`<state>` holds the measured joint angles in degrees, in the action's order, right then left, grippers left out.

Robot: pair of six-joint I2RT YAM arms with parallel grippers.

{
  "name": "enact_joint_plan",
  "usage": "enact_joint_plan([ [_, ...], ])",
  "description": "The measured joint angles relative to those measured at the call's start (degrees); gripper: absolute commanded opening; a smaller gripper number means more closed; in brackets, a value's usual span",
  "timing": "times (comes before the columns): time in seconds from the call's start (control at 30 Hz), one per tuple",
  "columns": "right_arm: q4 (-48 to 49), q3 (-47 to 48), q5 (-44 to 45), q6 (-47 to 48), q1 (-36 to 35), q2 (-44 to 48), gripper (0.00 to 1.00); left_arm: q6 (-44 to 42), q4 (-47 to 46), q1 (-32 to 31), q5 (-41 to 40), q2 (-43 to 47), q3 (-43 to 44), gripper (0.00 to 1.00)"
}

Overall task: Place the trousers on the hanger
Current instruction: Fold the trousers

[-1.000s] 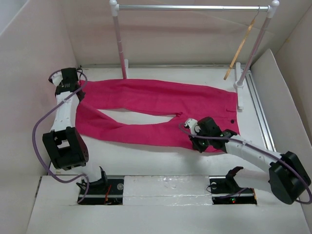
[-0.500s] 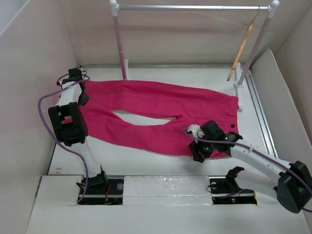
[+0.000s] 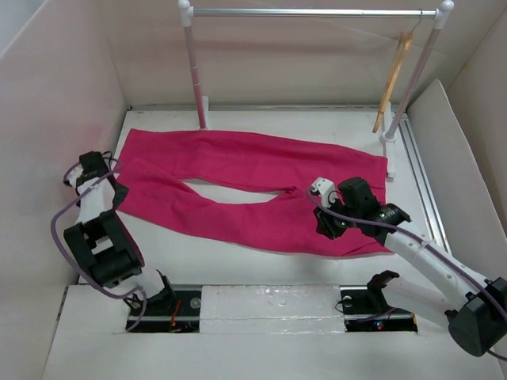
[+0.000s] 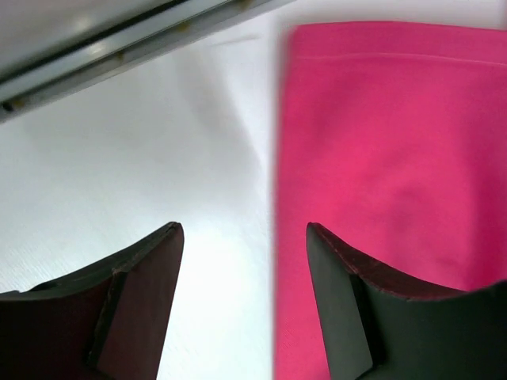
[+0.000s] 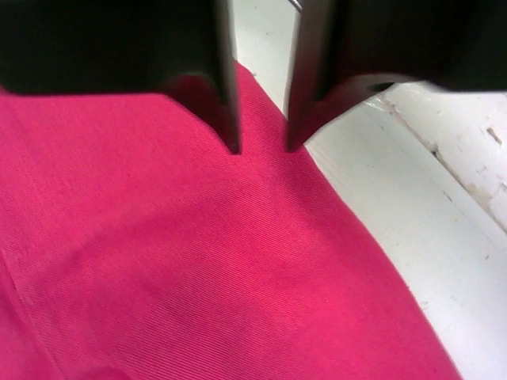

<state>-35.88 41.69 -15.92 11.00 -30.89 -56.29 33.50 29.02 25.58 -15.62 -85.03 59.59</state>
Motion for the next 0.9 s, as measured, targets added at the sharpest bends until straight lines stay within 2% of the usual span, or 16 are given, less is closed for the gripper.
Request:
enact_joint_plan([
  [0.07,-0.2,0.0,-0.3,0.9,1.1,0.0,0.48,0.2,-1.0,3.7,2.3,-2.7,-1.9,0.58],
  [0.23,-1.2,0.0,-1.4,2.3,3.1,0.9,0.49,0.6,-3.2,4.7,5.0,-9.7,-2.4,0.58],
  [0.43,-1.5,0.0,-2.8,2.4,3.9,3.1,0.50,1.5,-6.2,4.4,6.3,-12.1,-1.6,0.50],
  [0.5,-1.7,0.0,-3.0,2.2,3.9,3.8,0.50,1.6,-7.2,4.4,6.5,-13.3,-0.4,0.36],
  [0.53,-1.9,0.0,-2.9,2.0,3.9,4.2,0.50,1.5,-8.0,4.4,6.8,-13.8,0.0,0.22],
  [0.57,-2.0,0.0,-2.9,1.8,3.9,4.5,0.50,1.7,-9.0,4.4,7.3,-14.3,0.2,0.00],
  [0.73,-3.0,0.0,-2.4,1.0,4.7,5.2,0.53,0.7,-11.3,4.4,9.4,-15.3,1.0,0.00],
  [0.9,-4.9,1.4,-2.3,0.6,8.5,4.1,0.58,-1.0,-11.2,4.5,8.0,-13.1,-0.7,0.00],
])
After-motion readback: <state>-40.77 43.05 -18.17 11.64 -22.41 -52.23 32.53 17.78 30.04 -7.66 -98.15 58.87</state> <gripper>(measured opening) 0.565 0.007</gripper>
